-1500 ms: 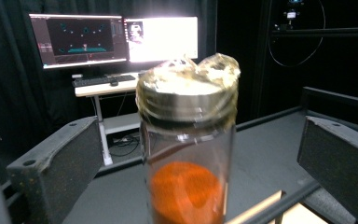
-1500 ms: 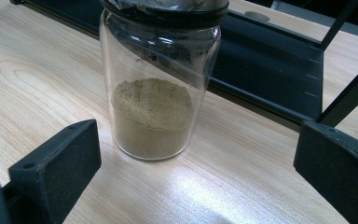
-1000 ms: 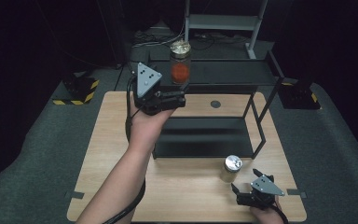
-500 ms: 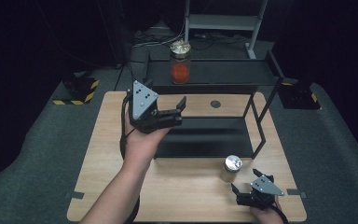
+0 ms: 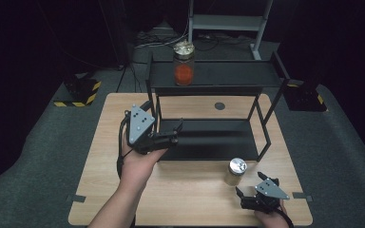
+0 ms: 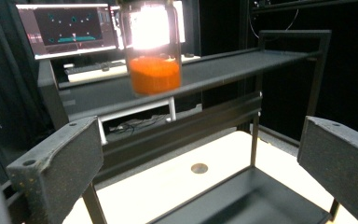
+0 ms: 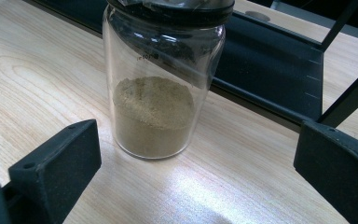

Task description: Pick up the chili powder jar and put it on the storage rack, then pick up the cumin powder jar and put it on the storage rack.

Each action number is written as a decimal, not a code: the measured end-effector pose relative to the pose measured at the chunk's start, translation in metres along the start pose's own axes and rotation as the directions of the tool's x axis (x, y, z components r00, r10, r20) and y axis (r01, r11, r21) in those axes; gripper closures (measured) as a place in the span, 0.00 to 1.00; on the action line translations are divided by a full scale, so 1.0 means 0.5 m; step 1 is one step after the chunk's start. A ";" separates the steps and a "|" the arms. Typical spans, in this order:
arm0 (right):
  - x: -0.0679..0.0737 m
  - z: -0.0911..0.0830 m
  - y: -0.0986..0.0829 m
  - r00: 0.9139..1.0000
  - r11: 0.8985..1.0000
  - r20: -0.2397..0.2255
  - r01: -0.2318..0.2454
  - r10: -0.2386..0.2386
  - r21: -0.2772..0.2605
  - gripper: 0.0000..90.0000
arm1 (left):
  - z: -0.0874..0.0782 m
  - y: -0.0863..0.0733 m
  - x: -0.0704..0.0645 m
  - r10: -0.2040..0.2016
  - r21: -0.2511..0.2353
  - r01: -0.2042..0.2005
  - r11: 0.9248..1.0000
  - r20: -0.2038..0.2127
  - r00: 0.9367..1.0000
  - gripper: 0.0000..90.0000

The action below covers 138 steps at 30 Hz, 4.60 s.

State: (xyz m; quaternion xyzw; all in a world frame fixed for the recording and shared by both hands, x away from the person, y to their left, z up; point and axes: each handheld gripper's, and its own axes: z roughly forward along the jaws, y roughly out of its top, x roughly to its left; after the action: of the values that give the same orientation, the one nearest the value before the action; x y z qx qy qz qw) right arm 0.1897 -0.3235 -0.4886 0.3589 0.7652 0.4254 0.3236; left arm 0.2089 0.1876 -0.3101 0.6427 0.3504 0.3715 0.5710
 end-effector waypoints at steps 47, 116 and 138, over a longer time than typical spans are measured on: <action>0.004 0.001 0.002 1.000 1.000 0.012 -0.002 0.002 0.006 0.00 | -0.031 -0.359 0.007 0.050 0.427 -0.051 0.903 0.014 0.999 0.00; 0.010 0.036 0.034 0.989 0.973 -0.045 -0.147 0.141 -0.176 0.10 | -0.046 -0.359 0.005 0.141 0.428 -0.170 0.888 0.100 0.985 0.01; 0.005 0.053 0.000 0.988 0.958 -0.073 -0.149 0.135 -0.244 0.38 | -0.049 -0.362 0.007 0.128 0.418 -0.158 0.894 0.100 0.987 0.01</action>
State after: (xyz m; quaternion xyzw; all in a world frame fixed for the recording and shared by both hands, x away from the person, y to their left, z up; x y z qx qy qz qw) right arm 0.2094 -0.3102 -0.5005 0.3575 0.6868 0.5498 0.3133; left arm 0.1846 0.2209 -0.4881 0.7883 0.3544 0.3045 0.4004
